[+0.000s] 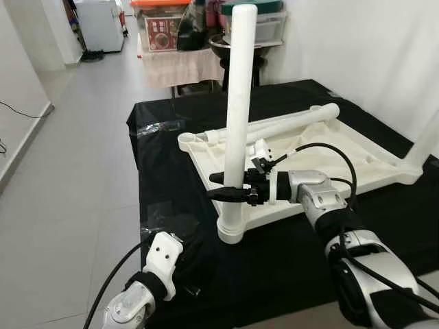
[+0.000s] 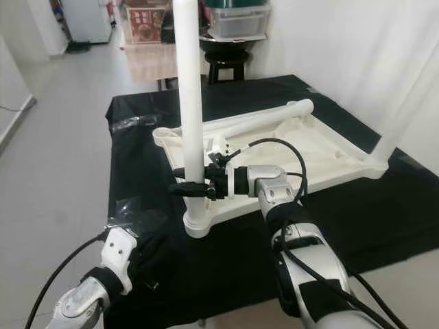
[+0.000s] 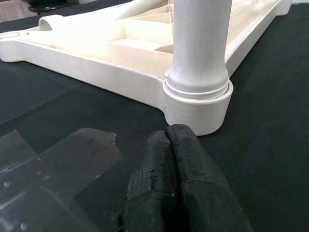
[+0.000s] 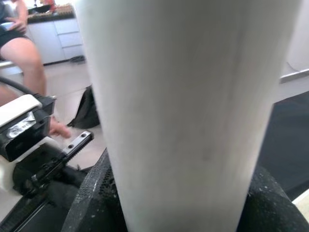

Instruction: Building children table

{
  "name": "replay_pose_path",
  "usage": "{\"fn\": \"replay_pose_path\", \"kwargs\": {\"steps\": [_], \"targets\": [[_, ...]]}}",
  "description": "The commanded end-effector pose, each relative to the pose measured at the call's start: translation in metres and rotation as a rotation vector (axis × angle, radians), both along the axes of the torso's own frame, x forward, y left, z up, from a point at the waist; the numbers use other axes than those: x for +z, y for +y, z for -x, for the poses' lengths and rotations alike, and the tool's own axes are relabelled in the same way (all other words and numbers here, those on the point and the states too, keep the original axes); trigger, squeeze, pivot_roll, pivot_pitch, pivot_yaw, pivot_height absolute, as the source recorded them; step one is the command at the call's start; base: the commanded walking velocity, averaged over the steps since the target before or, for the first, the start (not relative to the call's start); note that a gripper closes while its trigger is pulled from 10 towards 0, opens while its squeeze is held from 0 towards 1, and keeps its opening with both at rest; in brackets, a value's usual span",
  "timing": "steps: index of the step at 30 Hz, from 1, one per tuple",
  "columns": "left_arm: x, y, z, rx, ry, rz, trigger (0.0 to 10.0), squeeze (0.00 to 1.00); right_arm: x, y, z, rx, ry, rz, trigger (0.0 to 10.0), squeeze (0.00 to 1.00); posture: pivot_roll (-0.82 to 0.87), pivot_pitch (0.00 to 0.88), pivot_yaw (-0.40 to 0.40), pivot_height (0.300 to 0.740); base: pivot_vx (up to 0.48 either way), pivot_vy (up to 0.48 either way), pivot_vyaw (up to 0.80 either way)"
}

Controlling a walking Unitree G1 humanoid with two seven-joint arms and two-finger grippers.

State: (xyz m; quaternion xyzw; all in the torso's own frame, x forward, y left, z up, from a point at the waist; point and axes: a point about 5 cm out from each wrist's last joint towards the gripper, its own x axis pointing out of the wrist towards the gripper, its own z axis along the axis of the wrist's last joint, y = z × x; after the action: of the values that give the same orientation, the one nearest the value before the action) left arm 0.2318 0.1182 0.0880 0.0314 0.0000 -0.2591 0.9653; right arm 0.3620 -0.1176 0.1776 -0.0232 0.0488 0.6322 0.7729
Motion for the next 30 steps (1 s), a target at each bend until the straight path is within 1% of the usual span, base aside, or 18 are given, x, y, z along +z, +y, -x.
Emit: {"fn": "replay_pose_path", "kwargs": {"steps": [1, 5, 6, 7, 8, 9, 10, 14, 16, 17, 18, 19, 20, 22, 23, 24, 26, 30], "targets": [[-0.002, 0.001, 0.002, 0.000, 0.002, -0.014, 10.0, 0.00, -0.012, -0.005, 0.001, -0.087, 0.021, -0.023, 0.0, 0.00, -0.01, 0.000, -0.023, 0.740, 0.000, 0.000, 0.00], [-0.001, 0.003, 0.004, 0.001, 0.003, -0.011, 10.0, 0.00, -0.038, 0.002, 0.013, -0.343, 0.022, -0.011, 0.0, 0.00, -0.02, 0.000, -0.033, 0.740, 0.000, 0.000, 0.00], [-0.001, 0.003, 0.004, 0.001, 0.003, -0.011, 10.0, 0.00, -0.038, 0.002, 0.013, -0.343, 0.022, -0.011, 0.0, 0.00, -0.02, 0.000, -0.033, 0.740, 0.000, 0.000, 0.00], [-0.001, 0.004, 0.004, 0.002, 0.003, -0.011, 10.0, 0.00, -0.049, 0.010, 0.016, -0.549, 0.046, -0.043, 0.0, 0.00, -0.03, 0.000, -0.032, 0.740, 0.000, 0.000, 0.00], [-0.001, 0.004, 0.004, 0.002, 0.003, -0.011, 10.0, 0.00, -0.049, 0.010, 0.016, -0.549, 0.046, -0.043, 0.0, 0.00, -0.03, 0.000, -0.032, 0.740, 0.000, 0.000, 0.00], [-0.001, 0.005, 0.004, 0.004, 0.003, -0.009, 10.0, 0.00, -0.081, 0.028, 0.043, -0.692, 0.188, -0.013, 0.0, 0.00, -0.03, 0.000, -0.026, 0.740, 0.000, 0.000, 0.00], [-0.001, 0.006, 0.004, 0.006, 0.003, -0.009, 10.0, 0.00, -0.099, 0.039, 0.064, -0.787, 0.289, 0.015, 0.0, 0.00, -0.03, 0.000, -0.024, 0.740, 0.000, 0.000, 0.00], [-0.001, 0.006, 0.004, 0.008, 0.004, -0.009, 10.0, 0.00, -0.094, 0.046, 0.067, -0.749, 0.228, 0.022, 0.0, 0.00, -0.05, 0.000, -0.011, 0.740, 0.000, 0.000, 0.00], [-0.001, 0.006, 0.002, 0.016, -0.002, -0.013, 10.0, 0.00, -0.085, 0.051, 0.045, -0.658, 0.162, 0.027, 0.0, 0.00, -0.03, 0.000, -0.028, 0.740, 0.000, 0.000, 0.00], [-0.001, 0.006, 0.002, 0.016, -0.002, -0.013, 10.0, 0.00, -0.085, 0.051, 0.045, -0.658, 0.162, 0.027, 0.0, 0.00, -0.03, 0.000, -0.028, 0.740, 0.000, 0.000, 0.00], [-0.001, 0.006, 0.001, 0.028, -0.006, -0.016, 10.0, 0.00, -0.083, 0.052, 0.040, -0.640, 0.157, 0.027, 2.7, 0.00, -0.03, 0.000, -0.029, 0.740, 0.000, 0.000, 0.00], [-0.001, 0.006, 0.001, 0.028, -0.006, -0.016, 10.0, 0.00, -0.083, 0.052, 0.040, -0.640, 0.157, 0.027, 2.7, 0.00, -0.03, 0.000, -0.029, 0.740, 0.000, 0.000, 0.00], [0.000, 0.006, 0.001, 0.037, -0.009, -0.019, 10.0, 0.00, -0.082, 0.055, 0.039, -0.621, 0.170, 0.017, 10.0, 0.00, -0.02, 0.000, -0.030, 0.740, 0.000, 0.000, 0.00], [0.000, 0.006, 0.000, 0.046, -0.009, -0.019, 10.0, 0.00, -0.079, 0.058, 0.041, -0.597, 0.176, 0.003, 10.0, 0.00, -0.02, 0.000, -0.028, 0.740, 0.000, 0.000, 0.00], [0.000, 0.006, 0.000, 0.045, -0.008, -0.016, 10.0, 0.00, -0.075, 0.060, 0.044, -0.516, 0.171, -0.012, 10.0, 1.00, -0.03, 0.000, -0.027, 0.740, 0.000, 0.000, 0.00], [0.000, 0.006, 0.000, 0.045, -0.008, -0.016, 10.0, 0.00, -0.075, 0.060, 0.044, -0.516, 0.171, -0.012, 10.0, 1.00, -0.03, 0.000, -0.027, 0.740, 0.000, 0.000, 0.00], [-0.001, 0.006, 0.000, 0.033, -0.004, -0.013, 10.0, 0.00, -0.061, 0.060, 0.047, -0.391, 0.138, -0.040, 10.0, 1.00, -0.03, 0.000, -0.021, 0.740, 0.000, 0.000, 0.00], [-0.001, 0.005, -0.001, 0.026, -0.001, -0.011, 10.0, 0.00, -0.048, 0.054, 0.044, -0.343, 0.096, -0.051, 10.0, 1.00, -0.03, 0.000, -0.021, 0.740, 0.000, 0.000, 0.00]]}}
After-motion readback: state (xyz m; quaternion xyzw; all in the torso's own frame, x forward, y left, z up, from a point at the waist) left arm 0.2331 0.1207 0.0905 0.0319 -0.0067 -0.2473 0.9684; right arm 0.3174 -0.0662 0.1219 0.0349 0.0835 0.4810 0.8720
